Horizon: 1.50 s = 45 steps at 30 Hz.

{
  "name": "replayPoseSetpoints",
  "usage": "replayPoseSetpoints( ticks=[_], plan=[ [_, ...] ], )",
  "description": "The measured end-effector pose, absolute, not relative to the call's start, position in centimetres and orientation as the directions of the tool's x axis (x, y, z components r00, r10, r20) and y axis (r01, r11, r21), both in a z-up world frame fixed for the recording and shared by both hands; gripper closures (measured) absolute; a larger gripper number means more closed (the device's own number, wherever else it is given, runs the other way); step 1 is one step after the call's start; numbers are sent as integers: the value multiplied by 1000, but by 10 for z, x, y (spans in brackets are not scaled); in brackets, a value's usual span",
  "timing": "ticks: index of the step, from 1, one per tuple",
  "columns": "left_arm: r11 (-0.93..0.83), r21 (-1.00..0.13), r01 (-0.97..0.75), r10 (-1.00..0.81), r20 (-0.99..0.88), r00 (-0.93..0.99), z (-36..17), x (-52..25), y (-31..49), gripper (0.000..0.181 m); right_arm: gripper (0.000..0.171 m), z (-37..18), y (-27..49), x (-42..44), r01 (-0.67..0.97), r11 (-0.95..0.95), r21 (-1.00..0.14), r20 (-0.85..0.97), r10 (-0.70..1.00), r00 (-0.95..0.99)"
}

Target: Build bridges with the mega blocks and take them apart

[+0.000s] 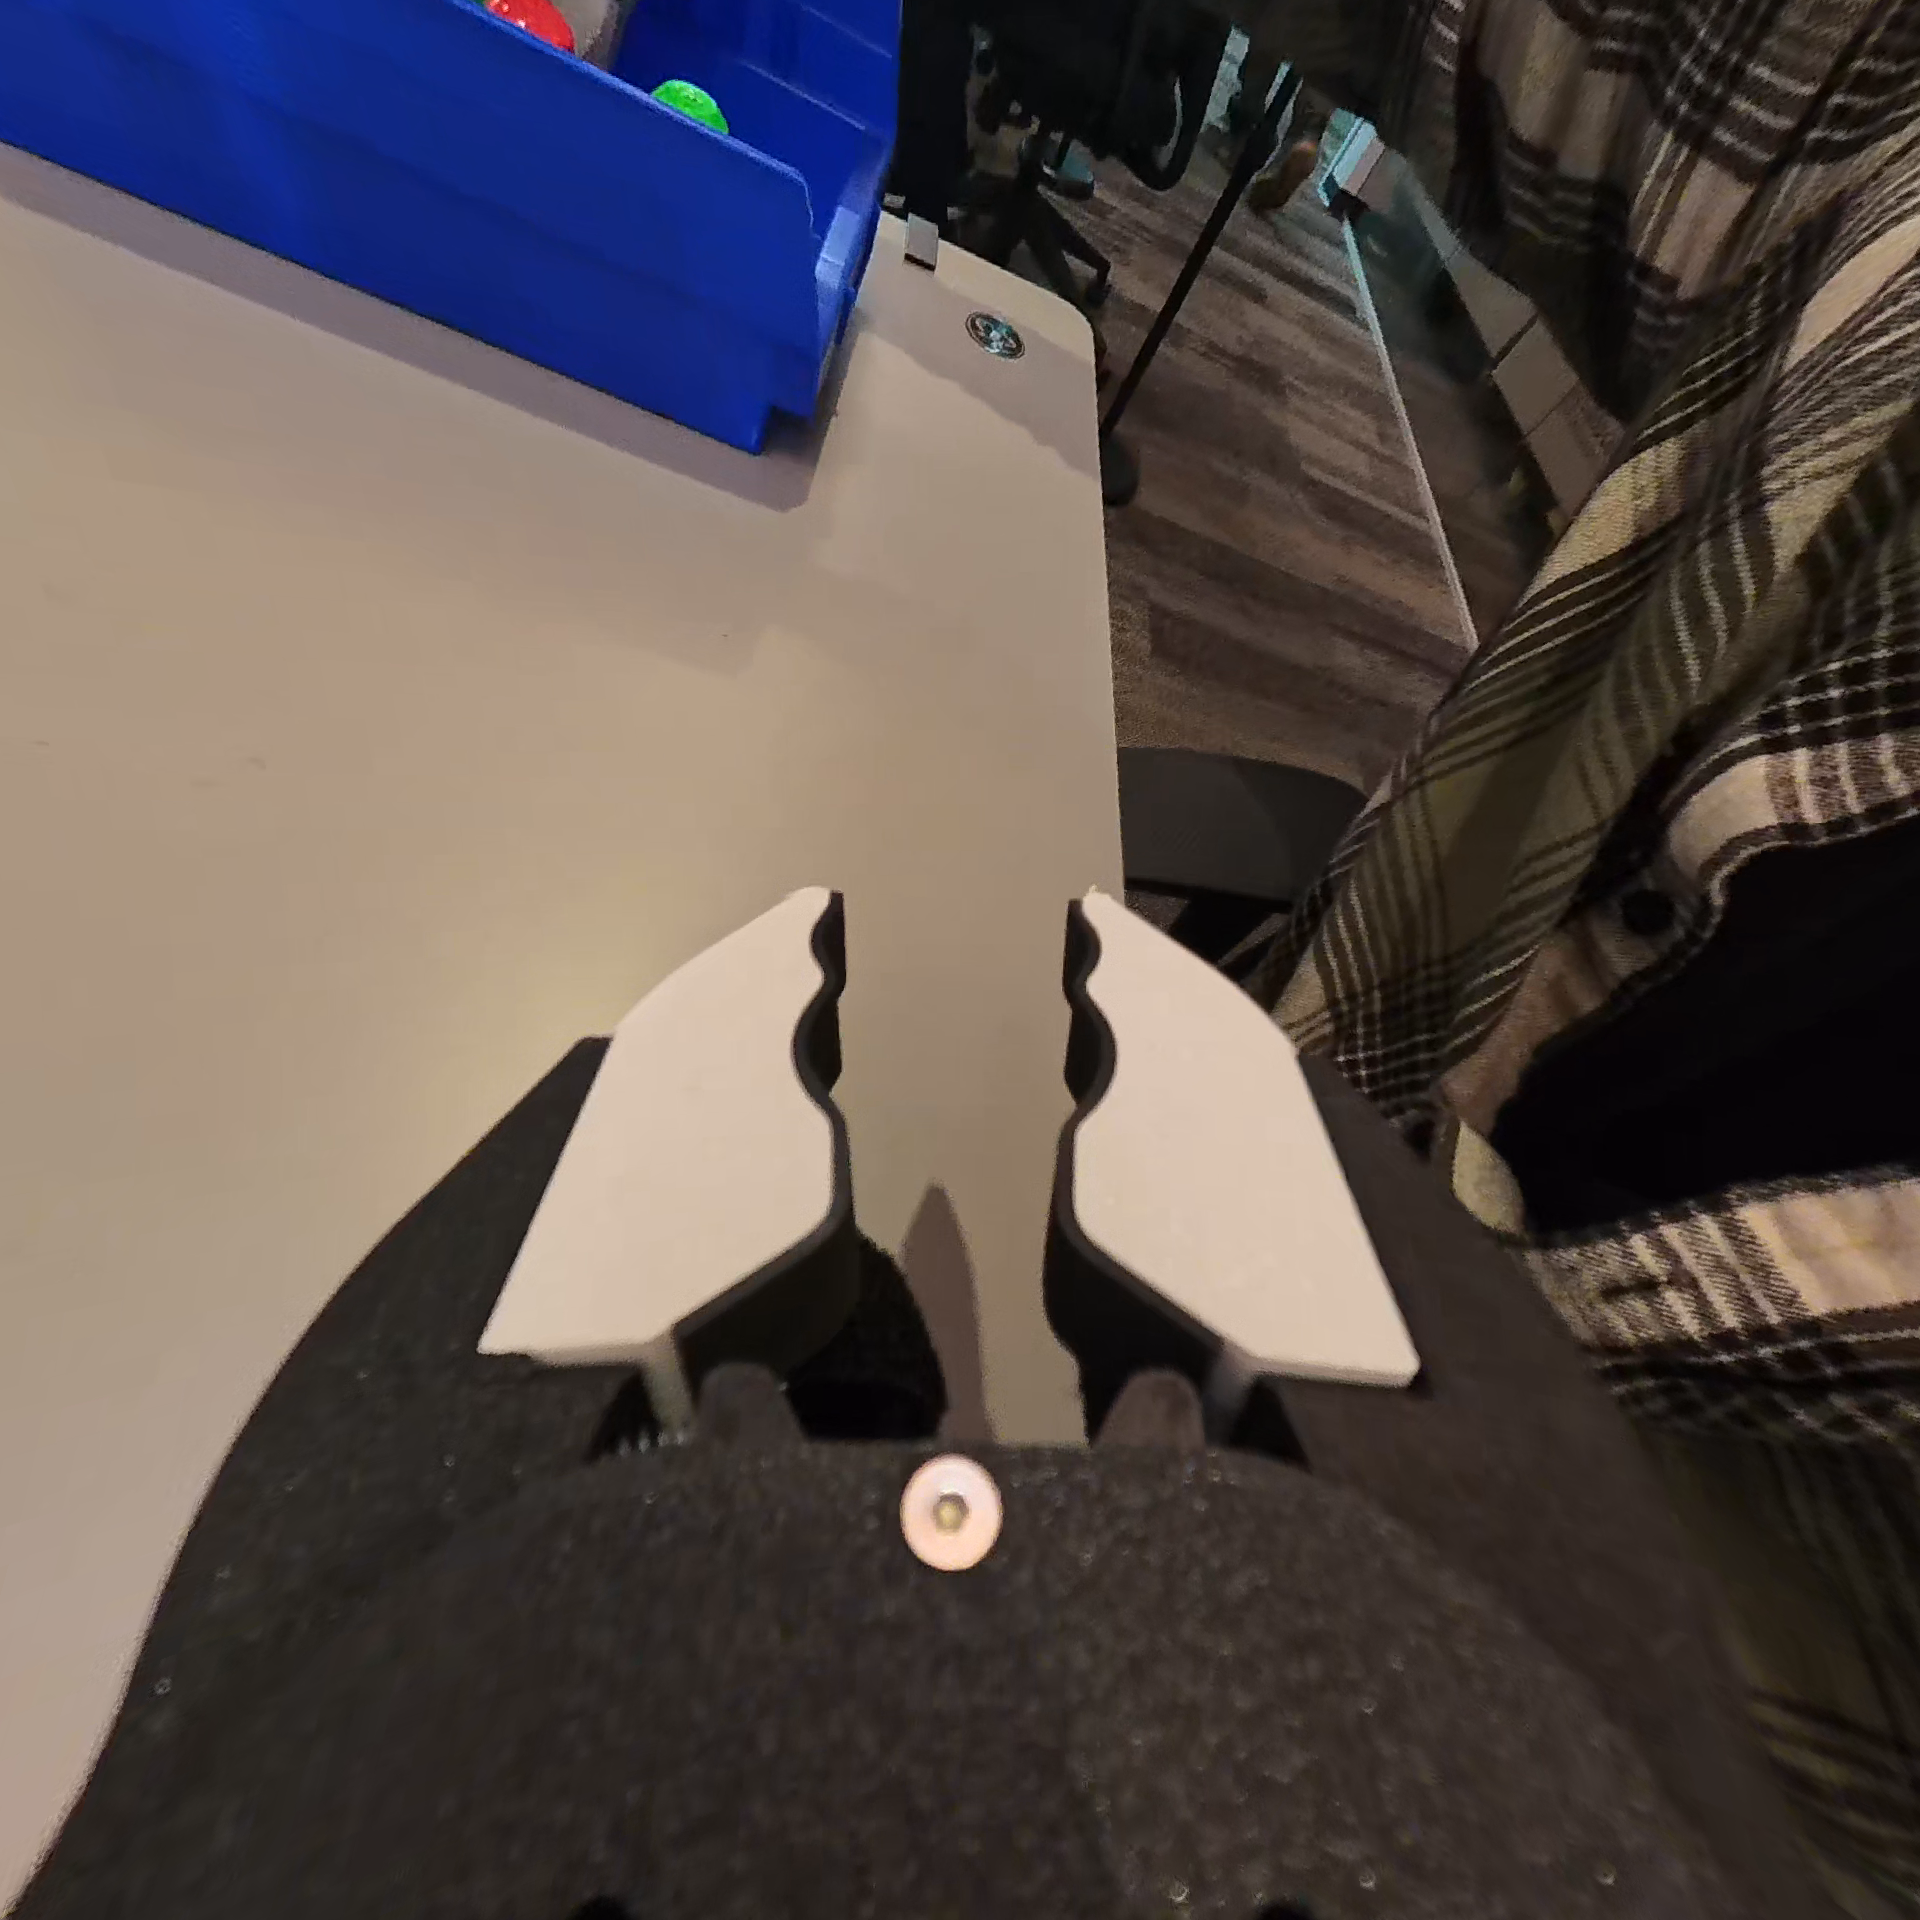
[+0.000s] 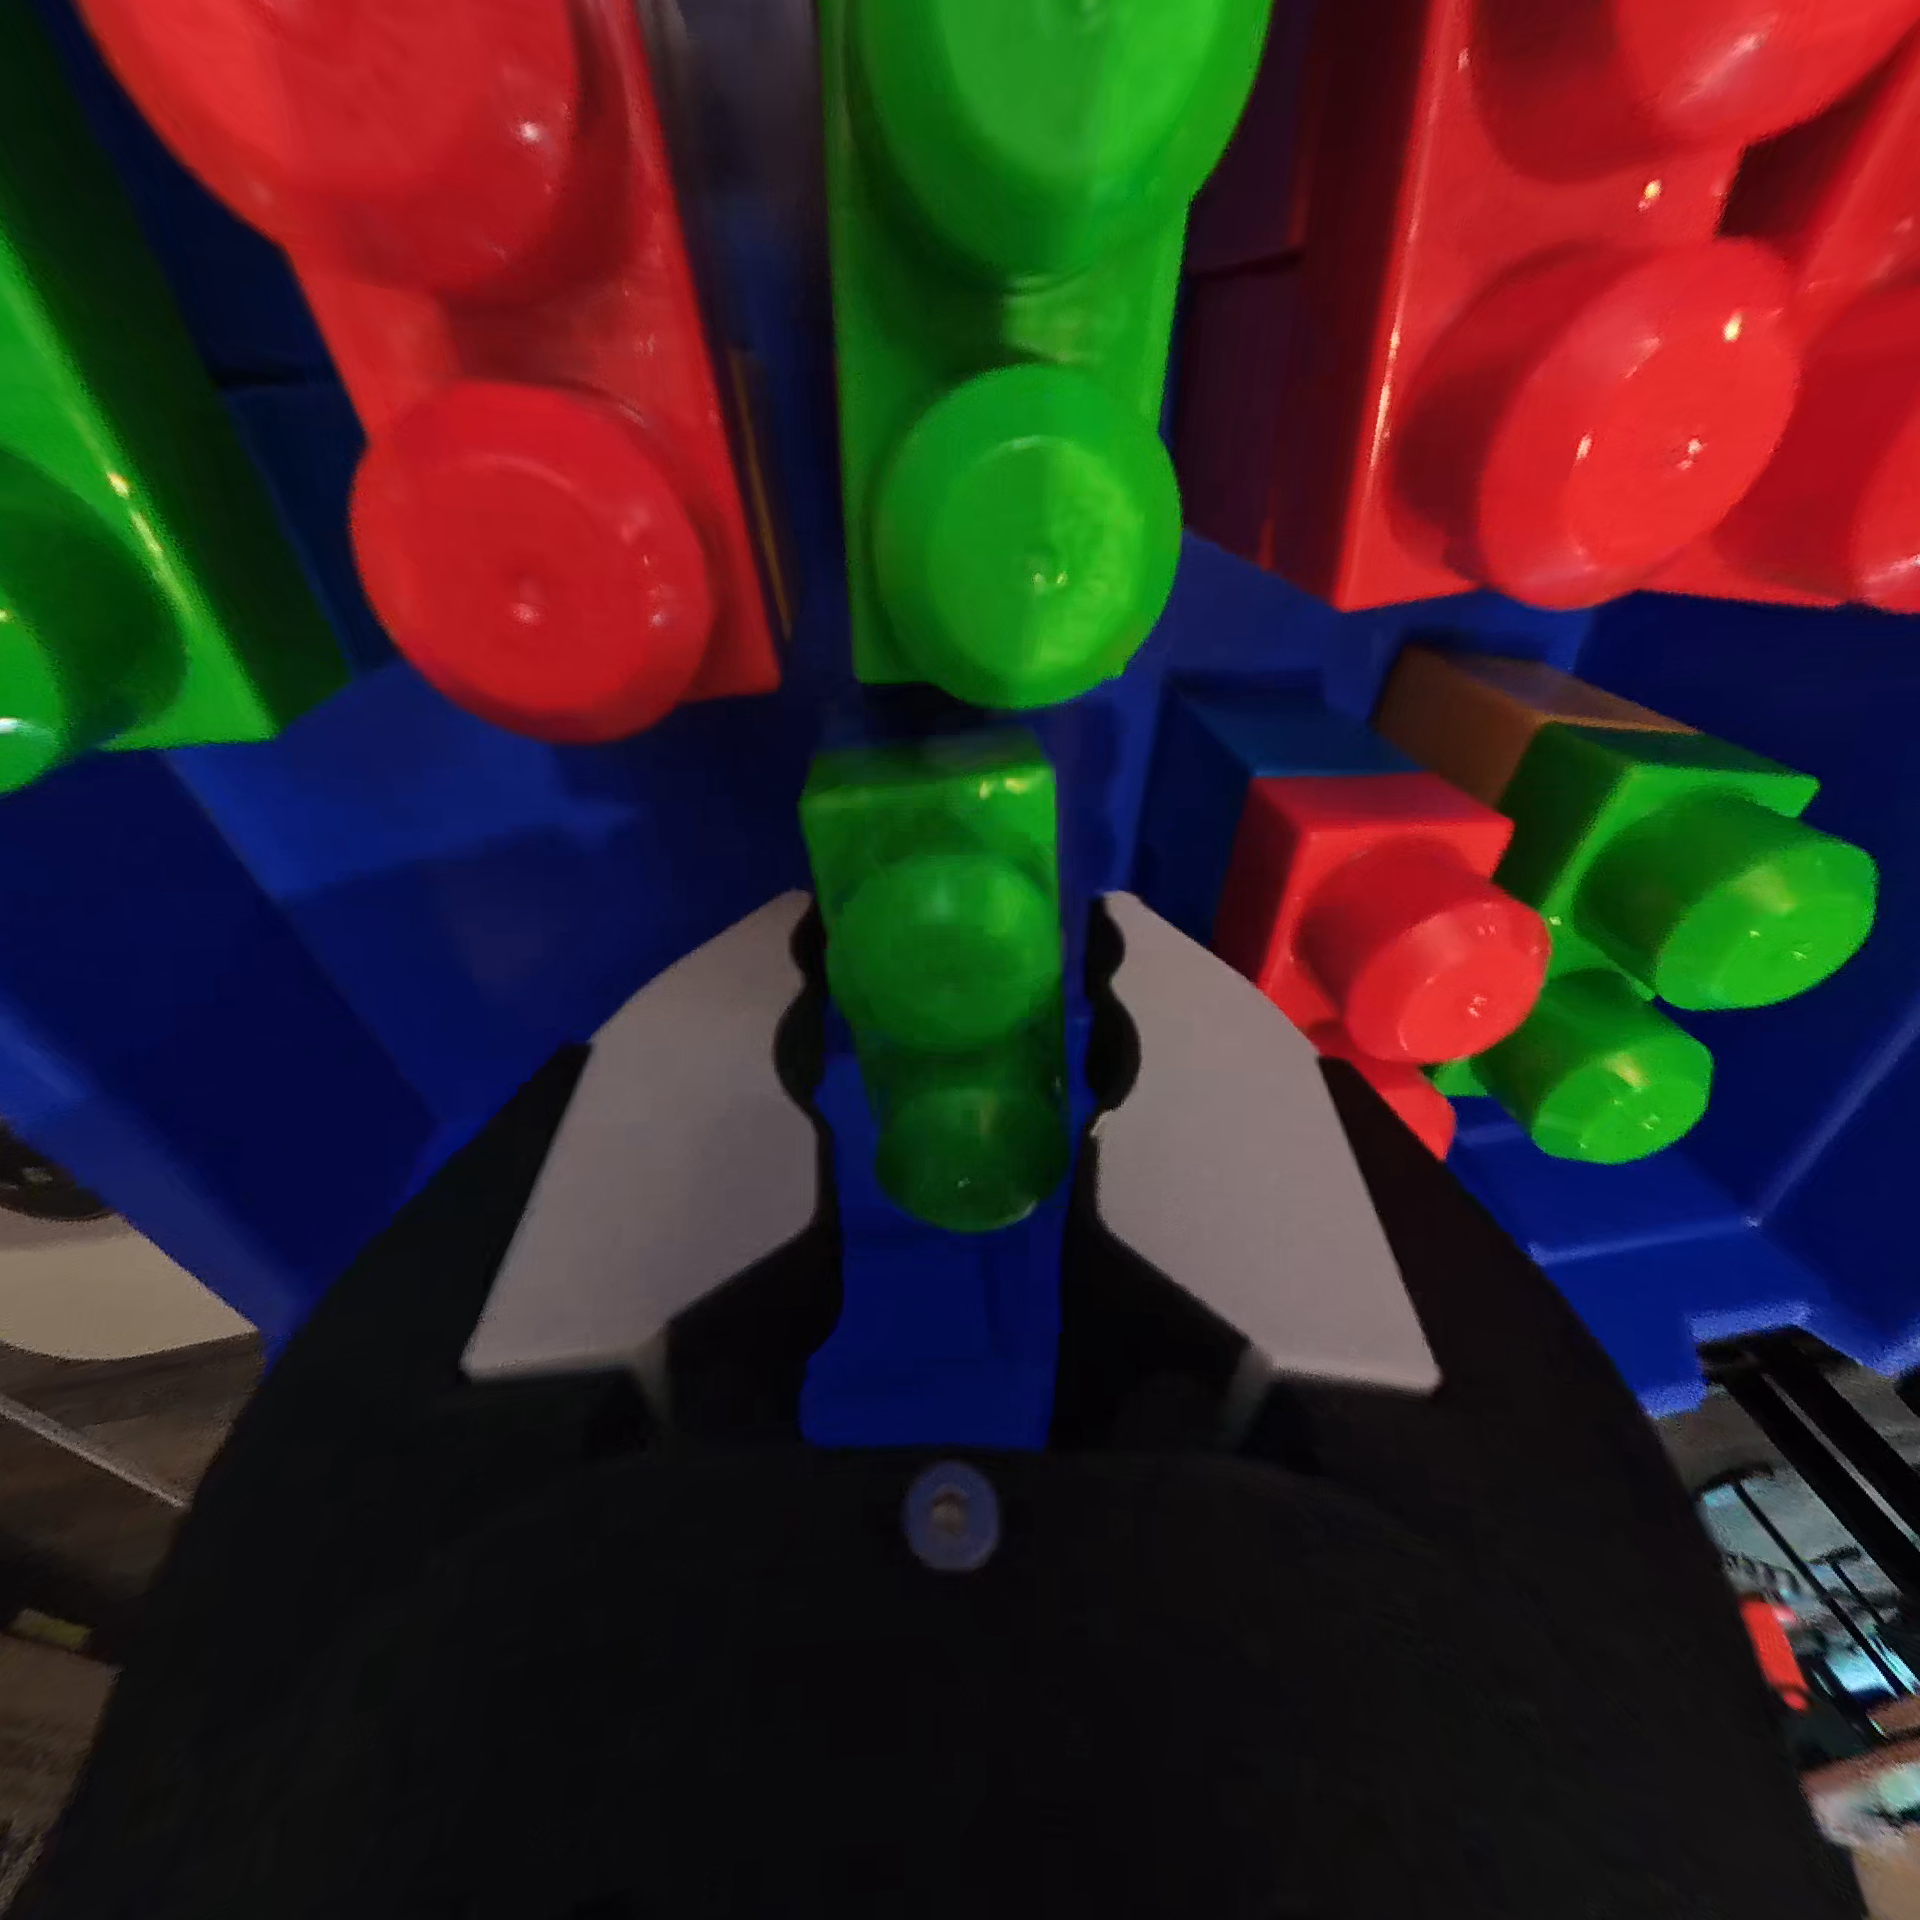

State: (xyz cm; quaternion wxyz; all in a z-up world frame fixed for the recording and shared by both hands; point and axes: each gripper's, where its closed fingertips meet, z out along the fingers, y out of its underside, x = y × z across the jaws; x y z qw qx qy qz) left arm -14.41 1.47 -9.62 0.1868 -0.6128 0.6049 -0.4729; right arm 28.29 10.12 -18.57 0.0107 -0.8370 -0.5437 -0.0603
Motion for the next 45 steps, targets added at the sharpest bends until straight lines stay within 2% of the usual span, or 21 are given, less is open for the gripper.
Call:
replayPoseSetpoints(
  ticks=[6,12,18,22,25,28,31,34,37,43,45],
  plan=[
    [-196,-805,-560,-923,344,-171,-96,-152,14,141,107,-154,93,293,907,-405,118,143,911,388],
    [-205,-812,-546,-925,343,-162,-99,-160,13,141,119,-121,88,297,911,-375,170,181,921,345],
    [-221,-812,-540,-925,350,-147,-103,-168,12,141,124,-145,93,290,923,-327,203,180,939,293],
    [-221,-814,-537,-928,344,-140,-102,-171,13,141,139,-159,97,287,917,-353,186,158,932,326],
    [-229,-816,-531,-926,351,-140,-102,-171,15,141,139,-159,102,284,897,-422,132,152,903,402],
    [-243,-820,-518,-918,367,-151,-101,-169,15,141,139,-159,103,286,868,-481,125,148,874,463],
    [-255,-830,-495,-918,370,-146,-98,-170,17,141,130,-157,101,289,847,-516,128,156,854,497],
    [-271,-848,-456,-924,361,-123,-93,-176,23,139,119,-147,102,284,834,-548,68,180,829,530],
    [-300,-867,-397,-931,356,-75,-87,-187,33,136,110,-128,108,274,805,-592,-37,227,780,584],
    [-329,-912,-246,-944,310,114,-76,-226,73,124,73,-74,121,237,665,-648,-371,309,589,747],
    [-330,-923,-197,-932,287,220,-73,-247,94,114,49,-53,123,220,591,-632,-502,322,497,806]
  ],
)
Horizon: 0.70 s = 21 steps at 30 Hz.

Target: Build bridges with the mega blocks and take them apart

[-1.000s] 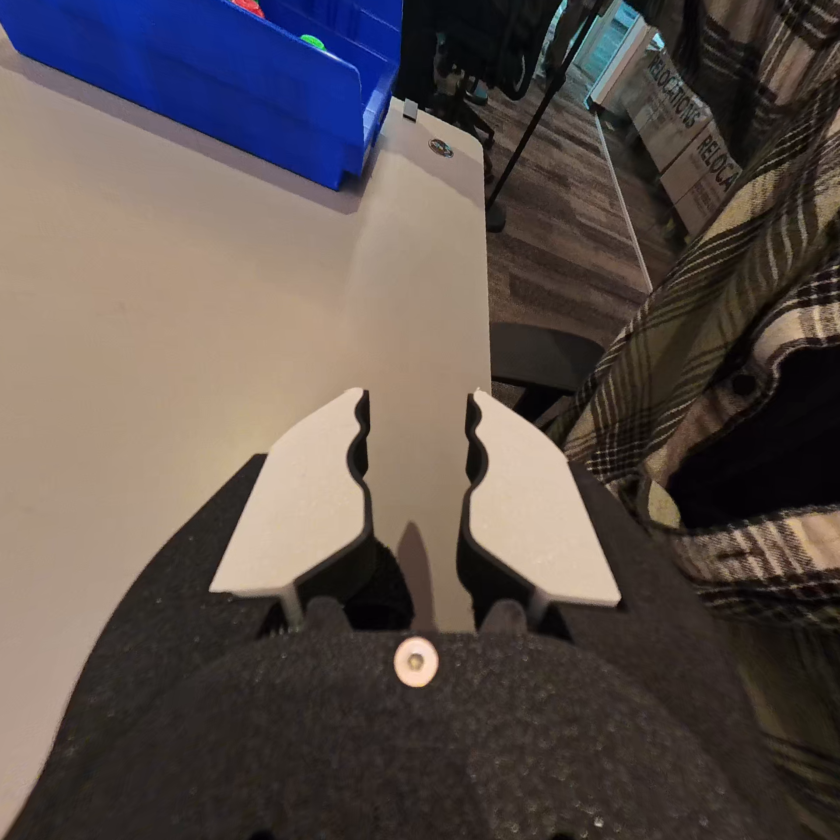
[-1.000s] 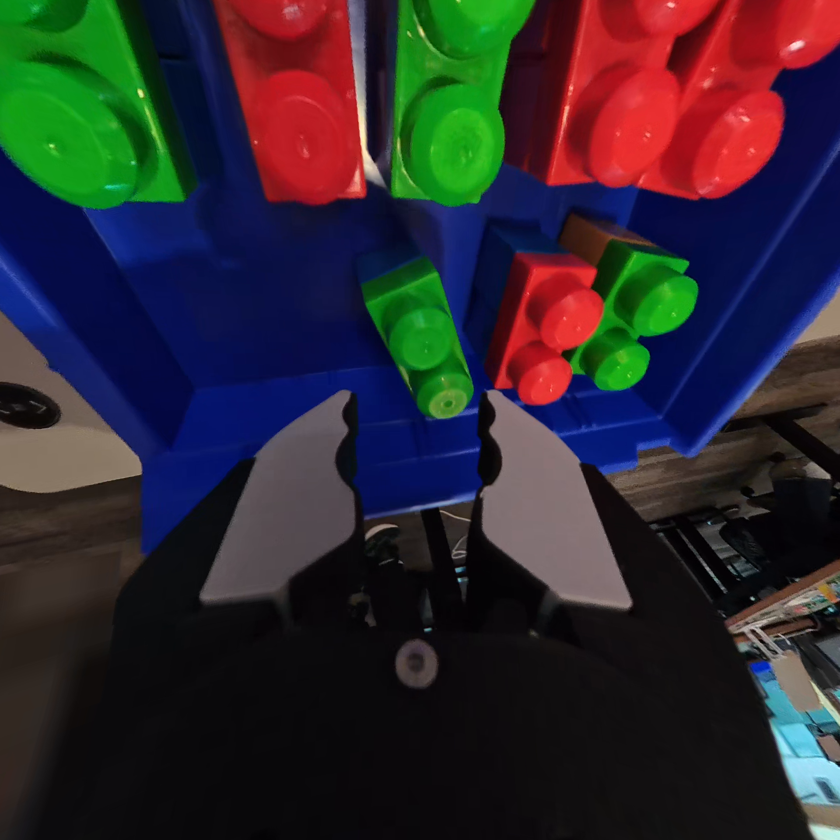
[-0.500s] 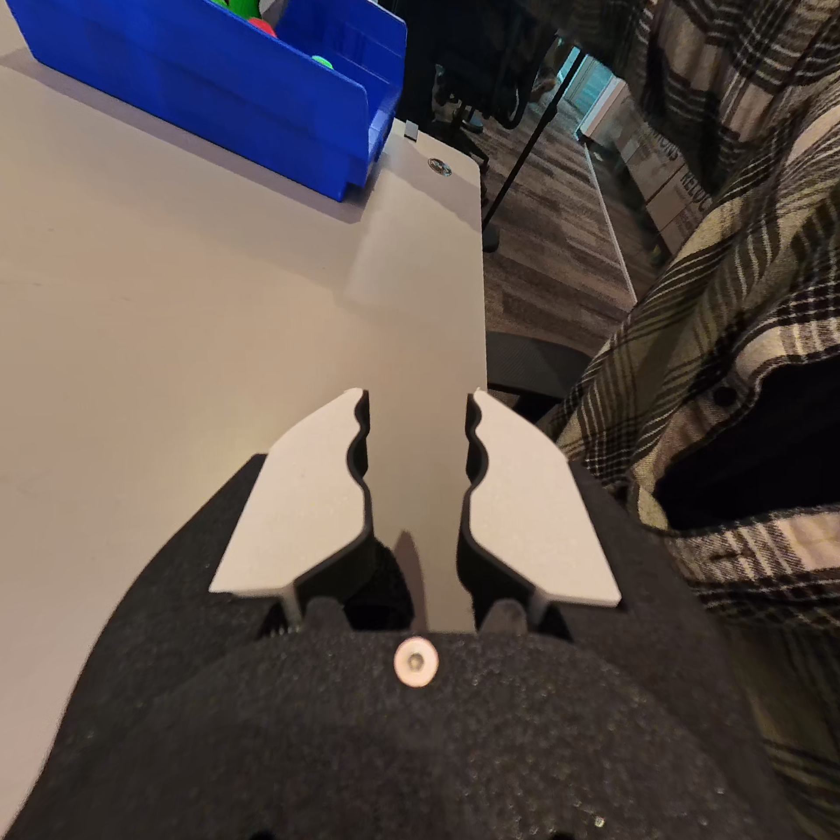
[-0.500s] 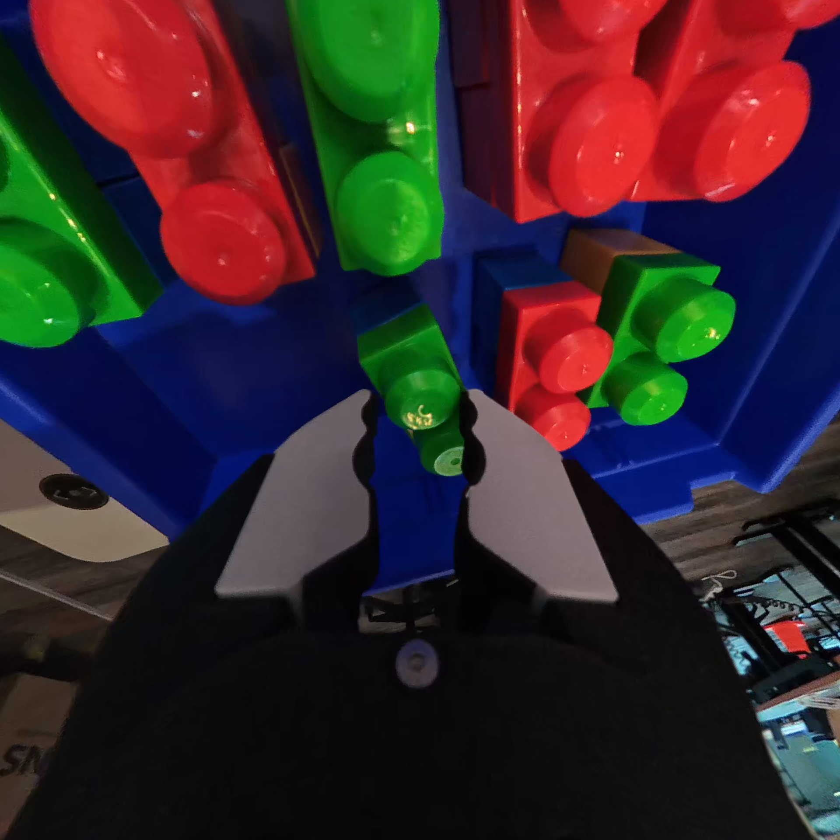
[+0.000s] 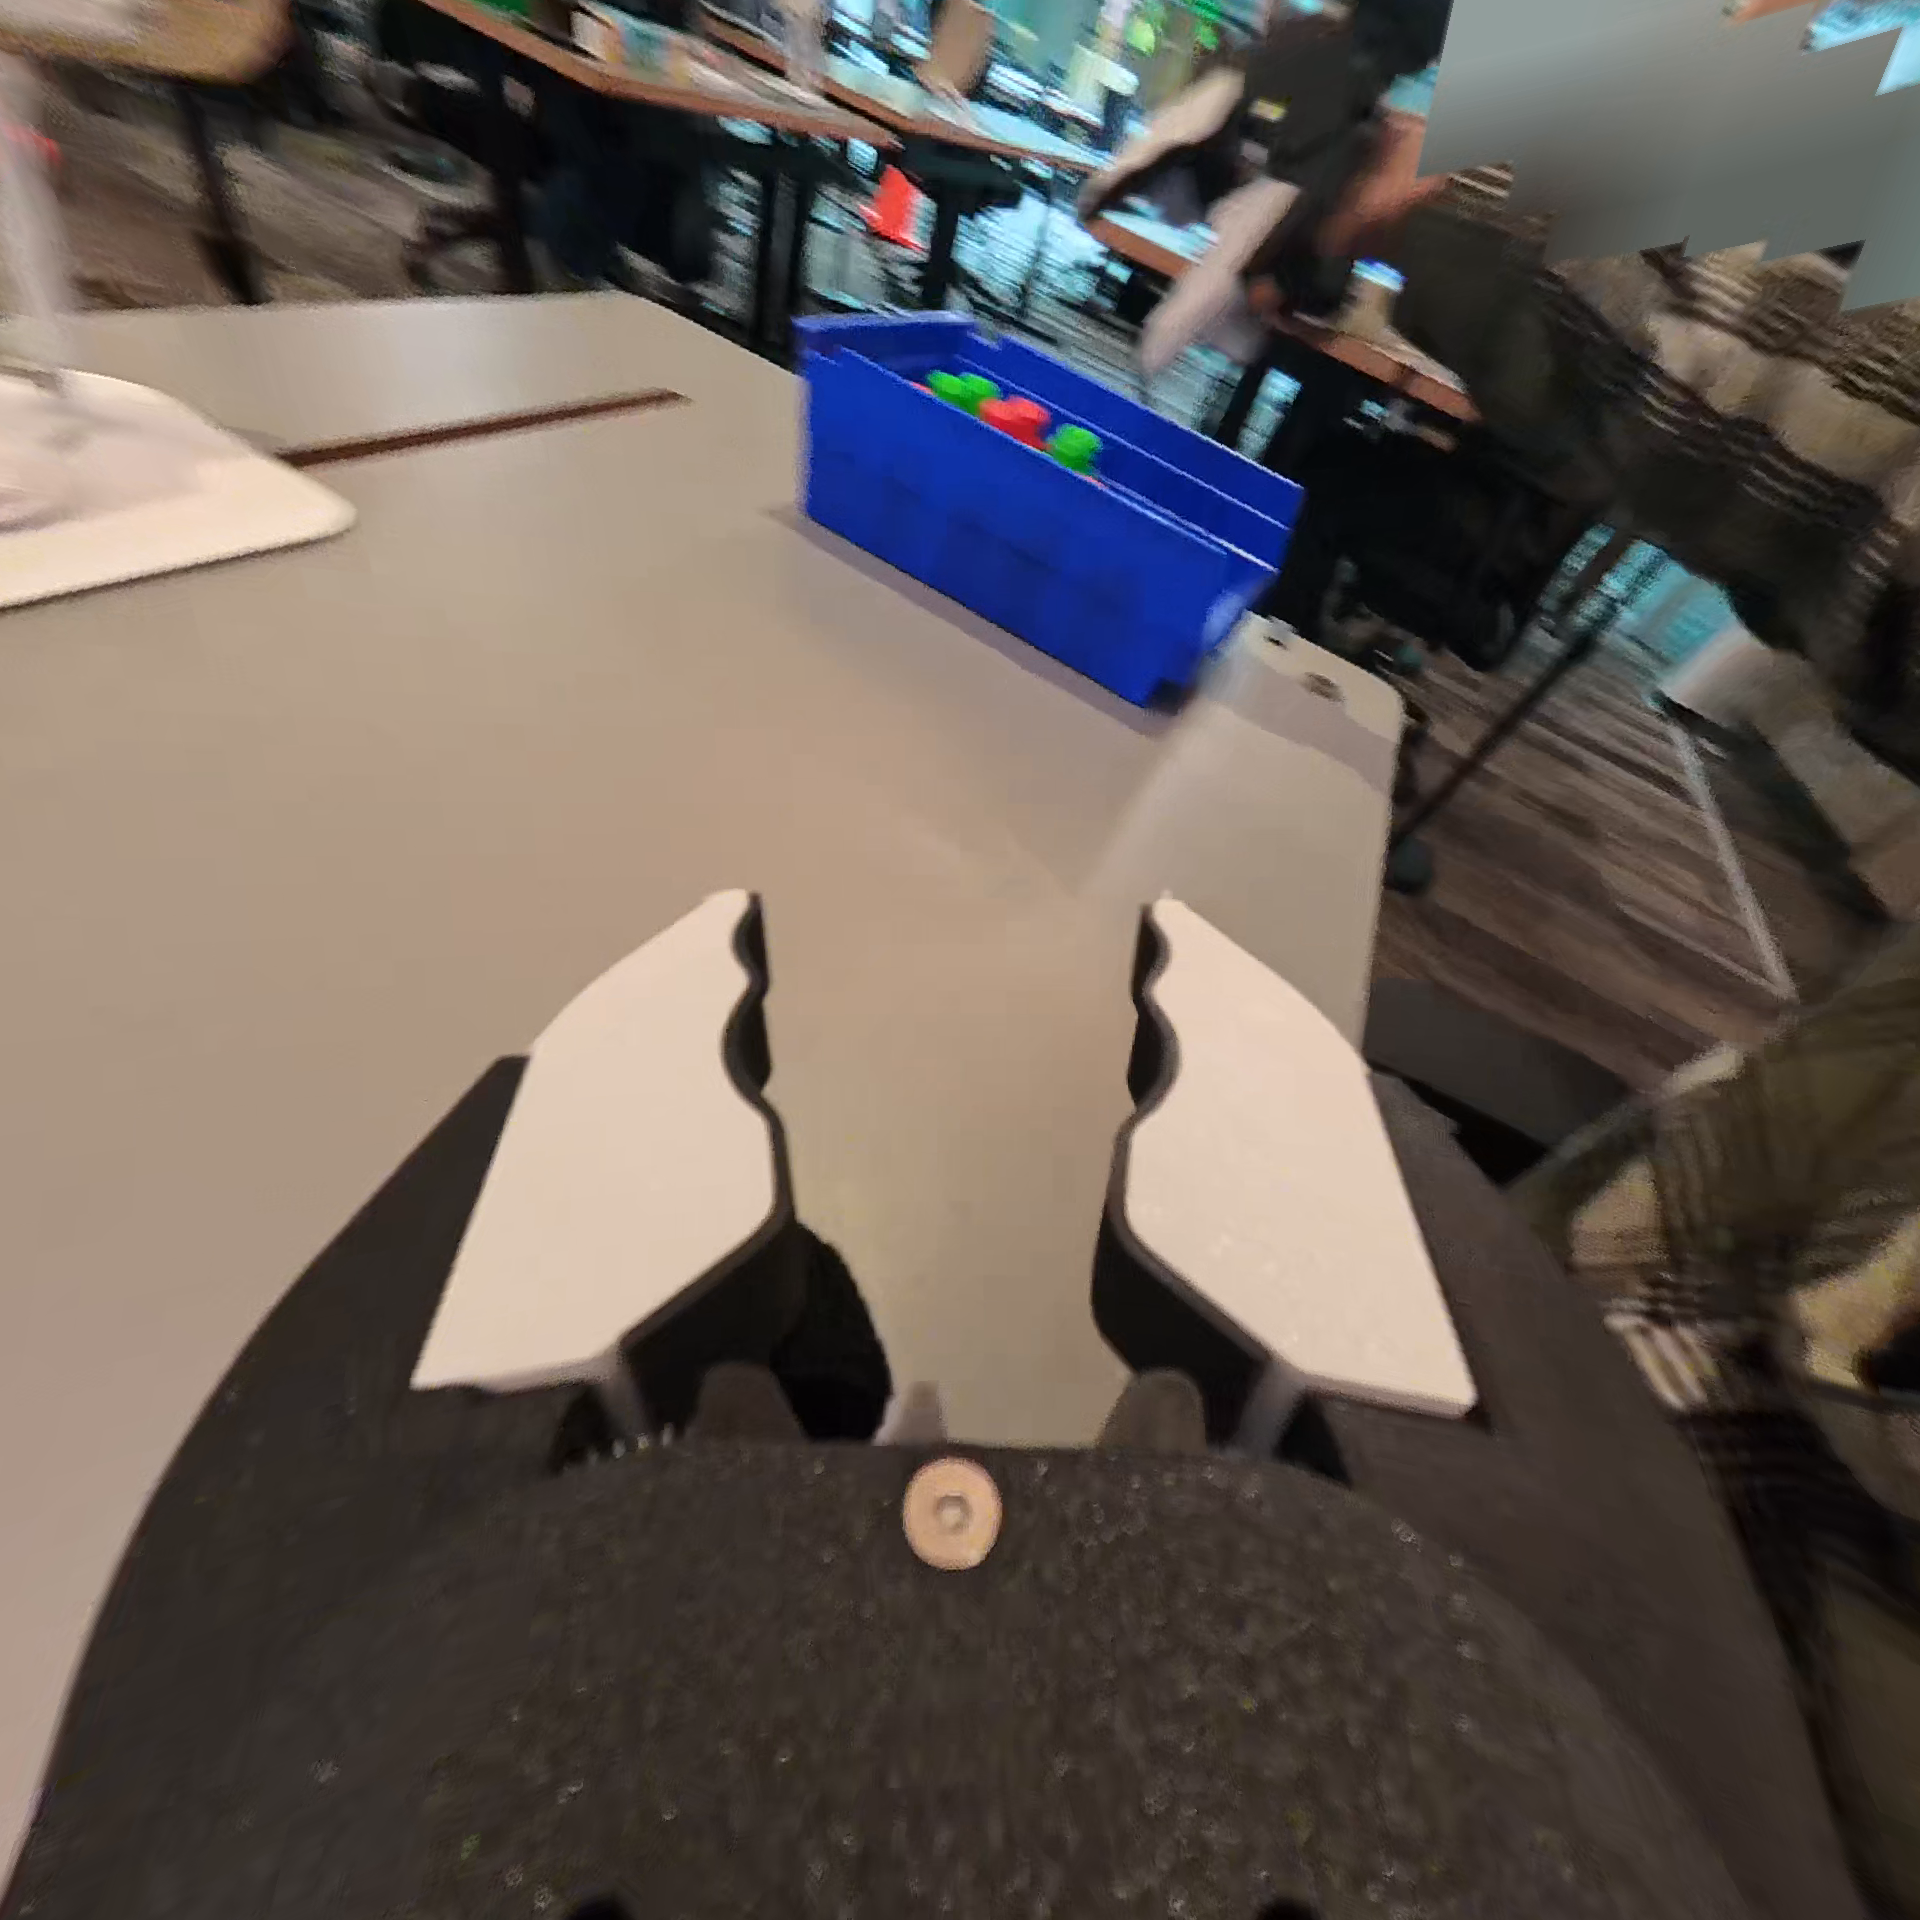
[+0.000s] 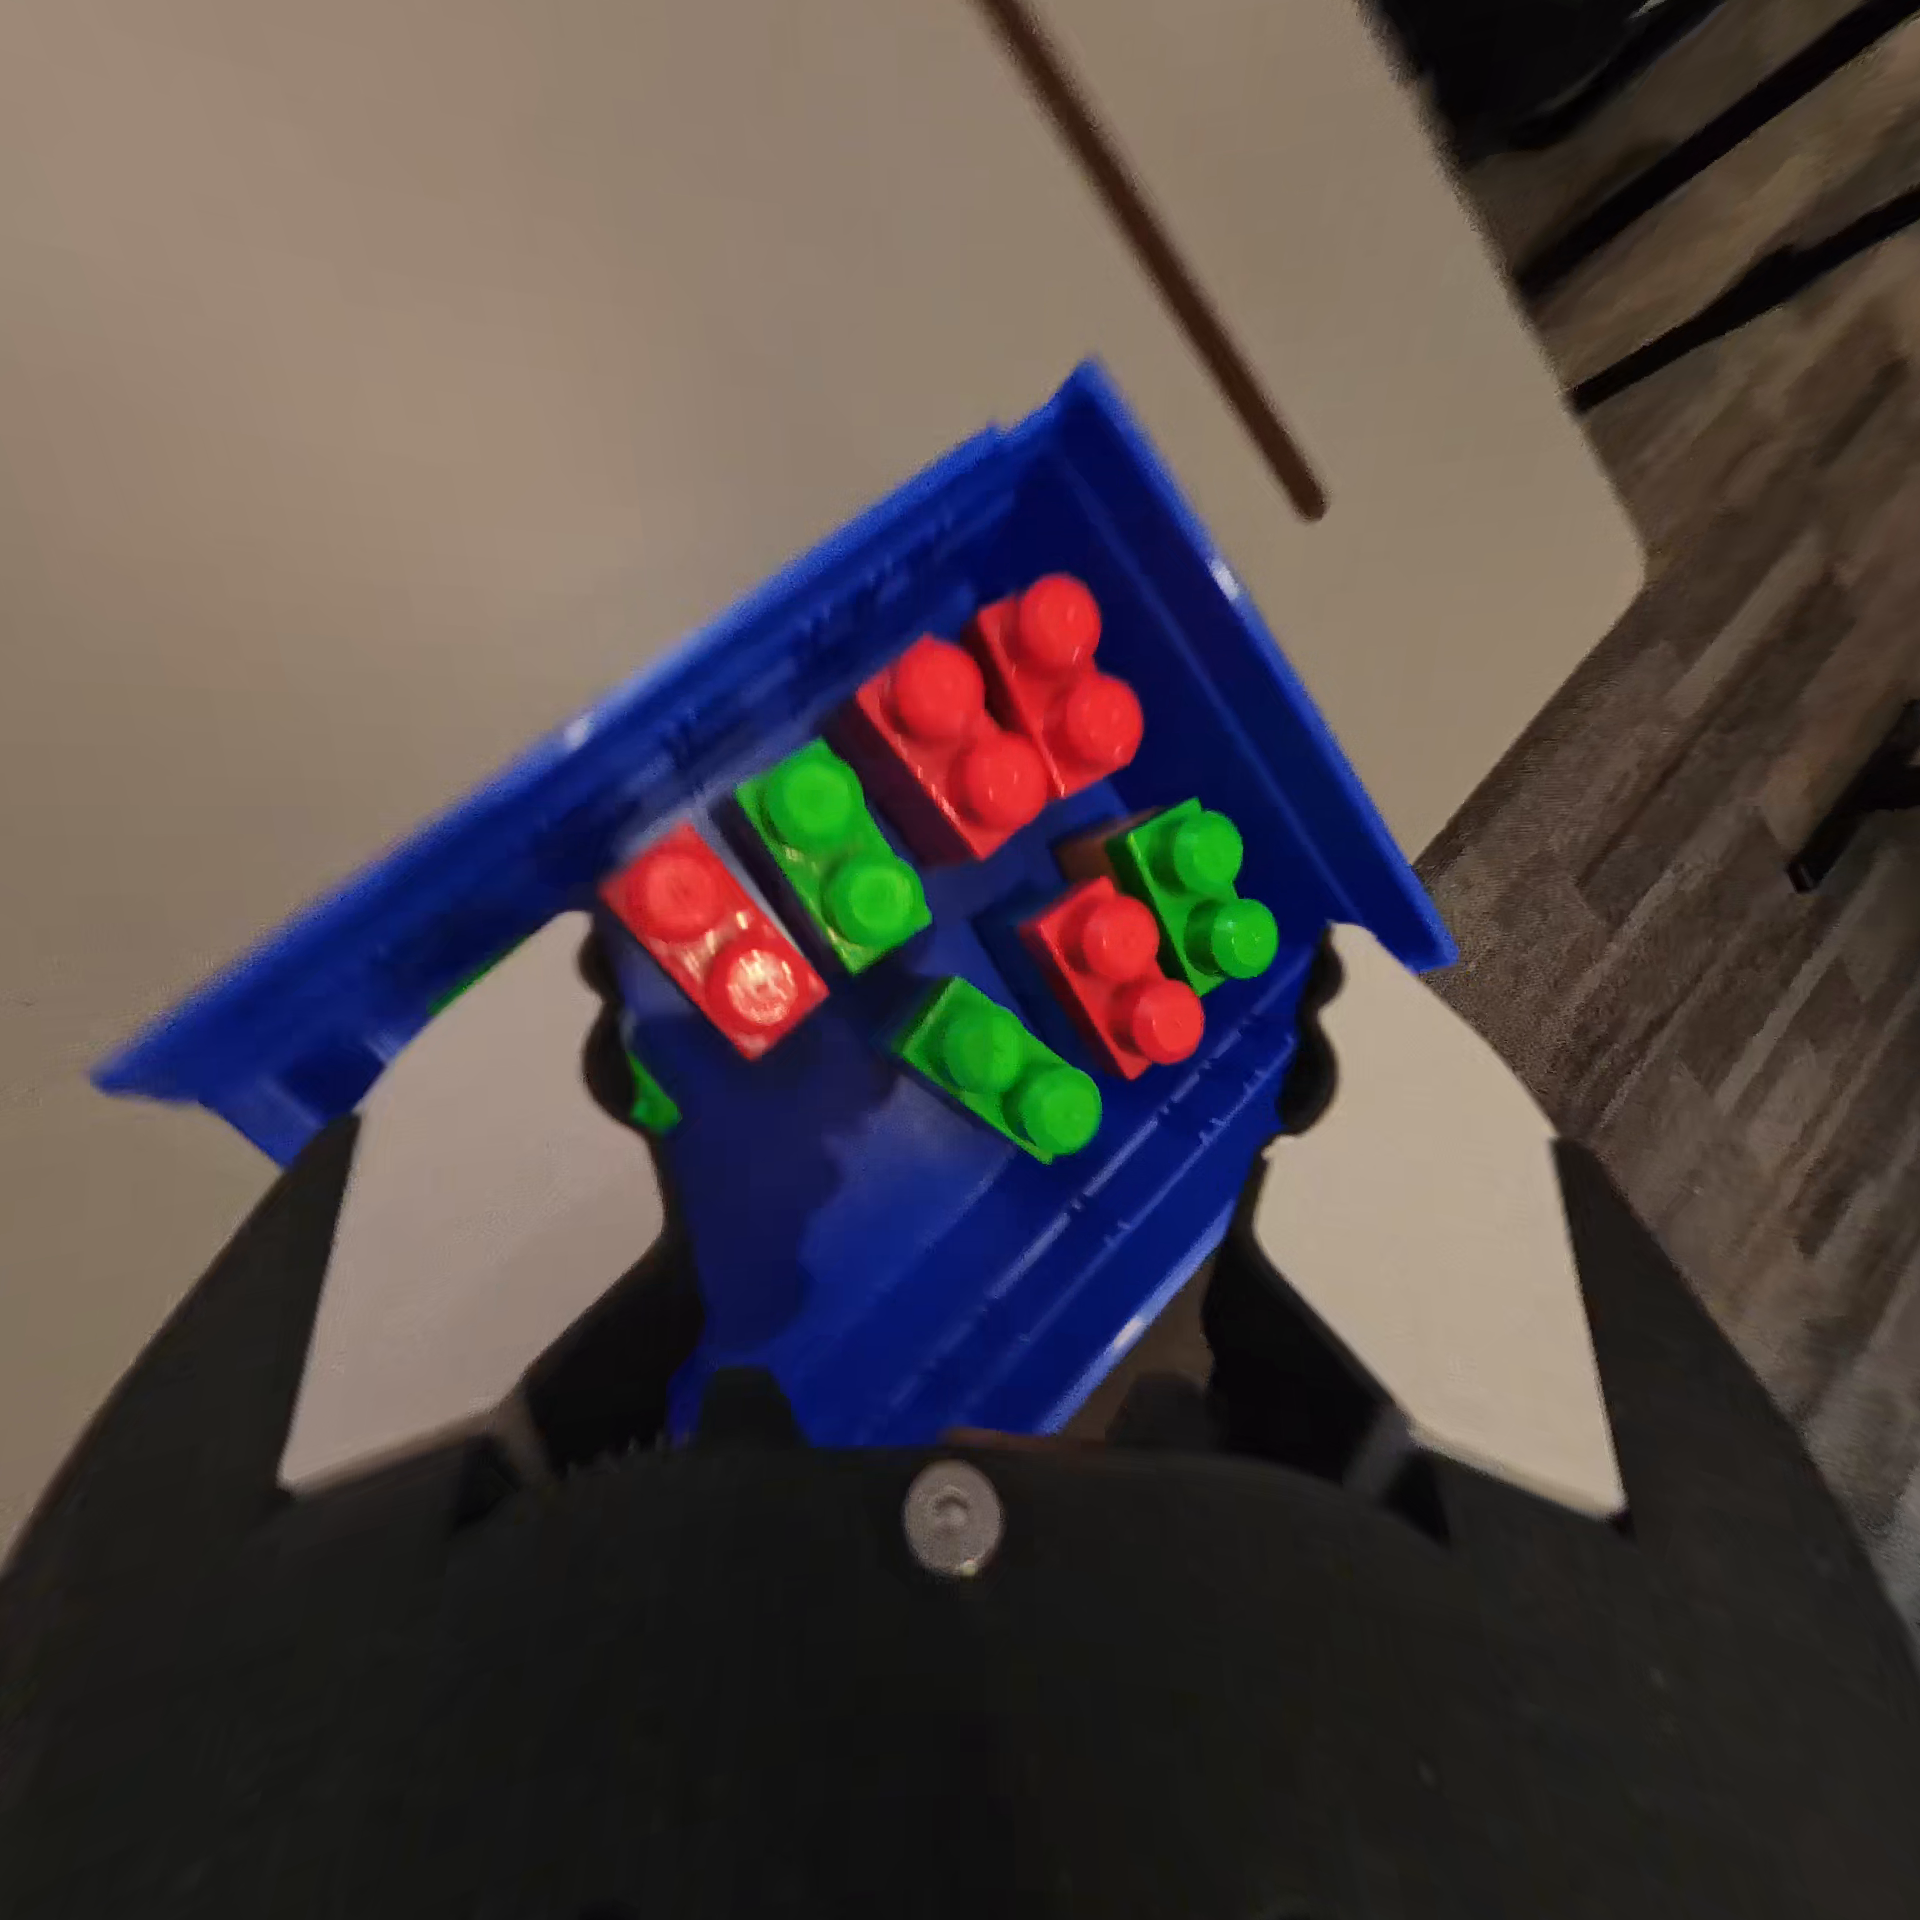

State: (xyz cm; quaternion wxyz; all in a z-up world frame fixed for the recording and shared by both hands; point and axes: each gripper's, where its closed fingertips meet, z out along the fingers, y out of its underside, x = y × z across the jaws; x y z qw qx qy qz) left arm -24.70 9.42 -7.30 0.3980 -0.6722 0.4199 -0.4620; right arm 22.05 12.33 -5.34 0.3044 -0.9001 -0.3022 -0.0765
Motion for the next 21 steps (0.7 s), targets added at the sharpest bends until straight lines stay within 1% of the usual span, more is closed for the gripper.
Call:
replayPoseSetpoints(
  ticks=[1,3,5,8,10,12,14,17,21],
  plan=[
    [-328,-929,-169,-922,277,270,-71,-259,105,108,43,-45,122,213,540,-631,-558,311,444,840],
    [-316,-942,-112,-892,255,373,-65,-286,128,103,33,-29,117,193,415,-614,-671,249,340,907],
    [-282,-957,-67,-848,216,484,-58,-316,152,97,26,-20,109,177,300,-597,-744,201,228,953],
    [-207,-978,-27,-755,143,640,-46,-362,182,92,26,-10,97,147,195,-504,-842,165,104,981],
    [-166,-986,-19,-689,103,717,-36,-388,194,95,29,-8,86,131,150,-433,-889,163,7,987],
    [-155,-988,-21,-631,83,772,-31,-409,200,100,32,-12,72,114,89,-370,-925,123,-70,990],
    [-159,-987,-9,-575,86,813,-28,-427,205,97,36,-20,59,98,26,-310,-950,70,-133,989],
    [-170,-984,57,-529,140,837,-27,-445,205,91,41,-39,41,83,-51,-261,-964,5,-206,978],
    [-196,-972,132,-524,218,824,-34,-454,203,90,44,-63,28,70,-87,-269,-959,-26,-221,975]
  ],
)
